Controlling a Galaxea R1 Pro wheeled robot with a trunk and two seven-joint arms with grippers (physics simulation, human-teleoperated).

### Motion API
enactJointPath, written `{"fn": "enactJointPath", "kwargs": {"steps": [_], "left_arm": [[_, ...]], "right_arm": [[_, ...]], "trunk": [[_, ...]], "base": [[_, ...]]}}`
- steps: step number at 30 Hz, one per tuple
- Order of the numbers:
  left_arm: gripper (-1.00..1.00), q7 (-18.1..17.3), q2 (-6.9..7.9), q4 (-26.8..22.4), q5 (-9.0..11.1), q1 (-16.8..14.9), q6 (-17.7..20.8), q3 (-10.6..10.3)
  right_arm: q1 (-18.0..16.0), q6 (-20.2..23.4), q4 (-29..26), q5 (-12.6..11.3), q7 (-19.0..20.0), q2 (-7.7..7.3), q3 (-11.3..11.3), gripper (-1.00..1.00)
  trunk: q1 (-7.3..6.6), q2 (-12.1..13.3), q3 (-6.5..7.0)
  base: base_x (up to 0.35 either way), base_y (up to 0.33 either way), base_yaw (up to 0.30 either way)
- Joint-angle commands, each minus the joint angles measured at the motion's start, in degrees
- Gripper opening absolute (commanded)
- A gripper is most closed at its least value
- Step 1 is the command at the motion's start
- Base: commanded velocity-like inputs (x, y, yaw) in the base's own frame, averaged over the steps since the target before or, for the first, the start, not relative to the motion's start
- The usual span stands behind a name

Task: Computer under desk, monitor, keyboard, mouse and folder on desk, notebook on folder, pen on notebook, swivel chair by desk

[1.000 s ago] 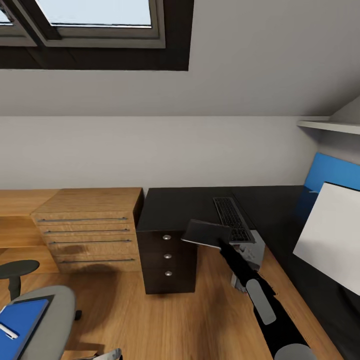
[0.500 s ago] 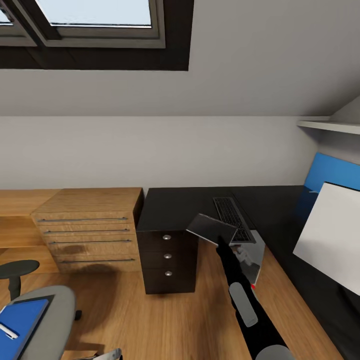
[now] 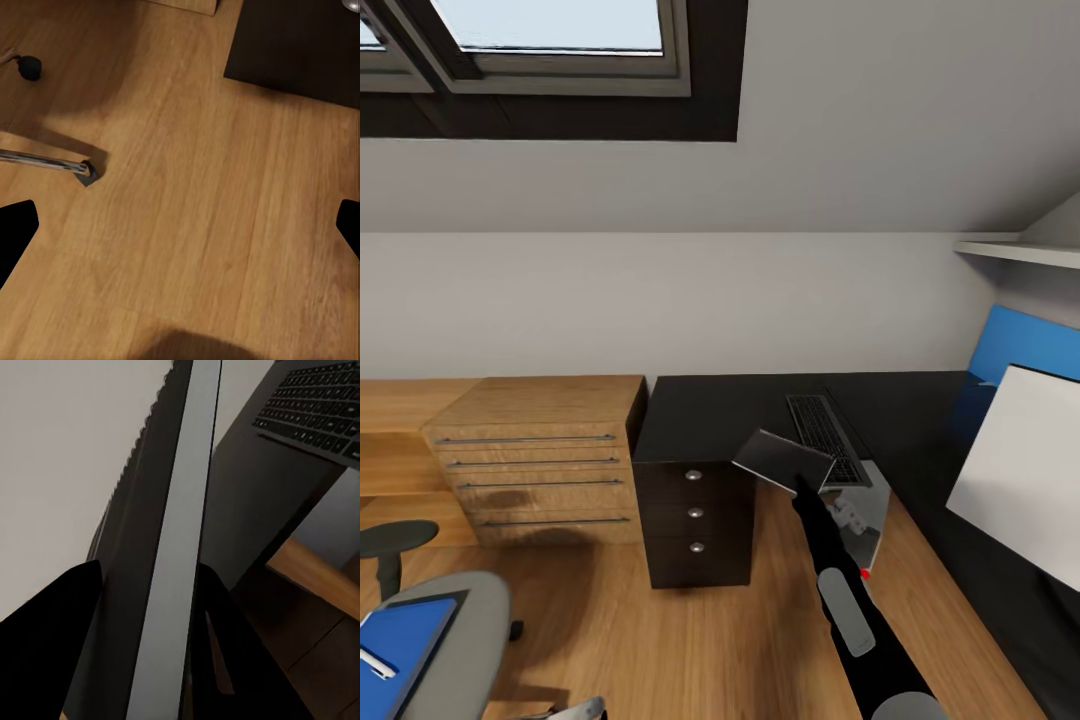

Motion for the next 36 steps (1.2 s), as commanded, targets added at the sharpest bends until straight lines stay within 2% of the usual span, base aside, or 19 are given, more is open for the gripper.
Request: {"fn": "enactJointPath", "kwargs": {"steps": [1,4,11,23,29,36], "left_arm": [[1.00,0.1,-0.18,0.0,0.1,0.0,-0.2,0.0],[1.00,0.1,-0.46,0.1,0.1,0.0,-0.2,0.0],[1.00,0.1,-0.65,0.1,0.1,0.0,-0.2,0.0],[1.00,0.2,-0.60,0.1,0.1,0.0,-0.1,0.0],[1.00,0.2,-0.63,0.1,0.1,0.0,-0.1,0.0],[1.00,0.2,-0.67,0.0,0.1,0.0,-0.1,0.0]], "right_arm": [[0.0,0.0,0.2,-0.6,0.5,0.03,-0.1,-1.00],[-0.1,0.3,0.4,-0.6,0.5,-0.01,-0.1,-1.00],[-0.1,4.4,0.5,-0.6,0.6,-0.07,-0.2,-1.00],[-0.1,5.3,0.5,-0.7,0.7,0.00,-0.1,-1.00],[-0.1,5.3,0.5,-0.7,0.7,0.19,0.0,-1.00],[-0.1,5.3,0.5,-0.7,0.6,0.23,-0.1,-1.00]], "trunk": [[0.00,0.0,-0.06],[0.00,0.0,-0.06],[0.00,0.0,-0.06],[0.00,0.0,-0.06],[0.00,0.0,-0.06],[0.00,0.0,-0.06]], "base": [[0.086,0.000,0.000],[0.150,0.000,0.000],[0.274,0.000,0.000],[0.297,0.000,0.000],[0.112,0.000,0.028],[0.022,0.000,0.191]]}}
